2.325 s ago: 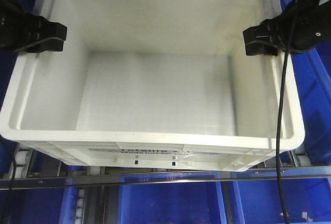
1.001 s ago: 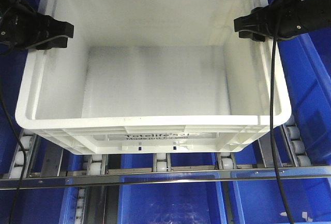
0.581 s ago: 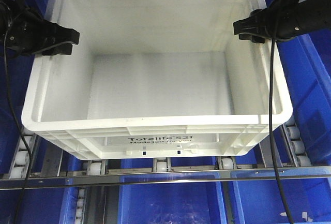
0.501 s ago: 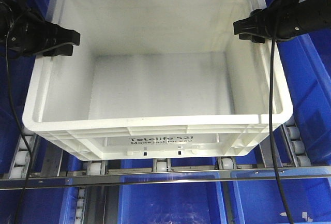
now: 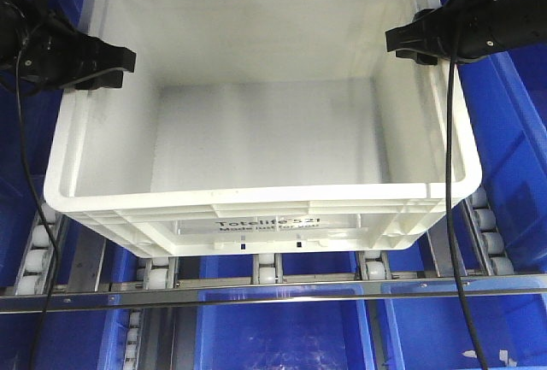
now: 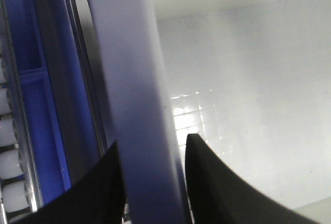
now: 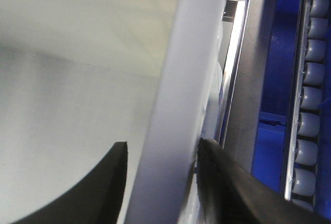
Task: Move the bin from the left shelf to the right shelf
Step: 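Lower the white tote onto the shelf rollers with both grippers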
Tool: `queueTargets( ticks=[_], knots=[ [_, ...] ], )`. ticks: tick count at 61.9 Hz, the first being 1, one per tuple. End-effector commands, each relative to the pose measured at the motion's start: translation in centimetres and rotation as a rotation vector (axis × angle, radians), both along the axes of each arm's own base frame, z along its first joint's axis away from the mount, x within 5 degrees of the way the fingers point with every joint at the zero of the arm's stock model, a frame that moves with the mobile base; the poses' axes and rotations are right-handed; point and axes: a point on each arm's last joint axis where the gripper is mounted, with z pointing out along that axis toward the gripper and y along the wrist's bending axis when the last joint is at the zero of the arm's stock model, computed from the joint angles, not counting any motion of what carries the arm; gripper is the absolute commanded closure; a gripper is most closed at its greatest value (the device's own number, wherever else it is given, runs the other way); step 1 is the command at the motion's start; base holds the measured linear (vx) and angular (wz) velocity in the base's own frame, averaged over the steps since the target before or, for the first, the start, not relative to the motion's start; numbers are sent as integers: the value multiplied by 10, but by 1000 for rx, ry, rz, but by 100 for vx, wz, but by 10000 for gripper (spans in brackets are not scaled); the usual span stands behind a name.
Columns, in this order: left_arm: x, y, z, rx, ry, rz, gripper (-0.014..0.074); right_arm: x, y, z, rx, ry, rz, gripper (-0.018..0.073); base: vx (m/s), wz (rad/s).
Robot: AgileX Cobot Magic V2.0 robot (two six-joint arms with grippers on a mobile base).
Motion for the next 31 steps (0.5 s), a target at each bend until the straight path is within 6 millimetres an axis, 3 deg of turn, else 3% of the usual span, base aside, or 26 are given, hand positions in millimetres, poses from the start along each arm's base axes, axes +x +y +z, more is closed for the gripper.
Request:
queueTargets(
  ticks=[1,31],
  knots=[
    [-1,-4,29,-42,-143,-14,601,2,-5,34,14,-197,-32,564,0,0],
    [0,-3,29,-43,-153,-11,601,13,-5,16,-37,-151,-23,564,0,0]
  ],
)
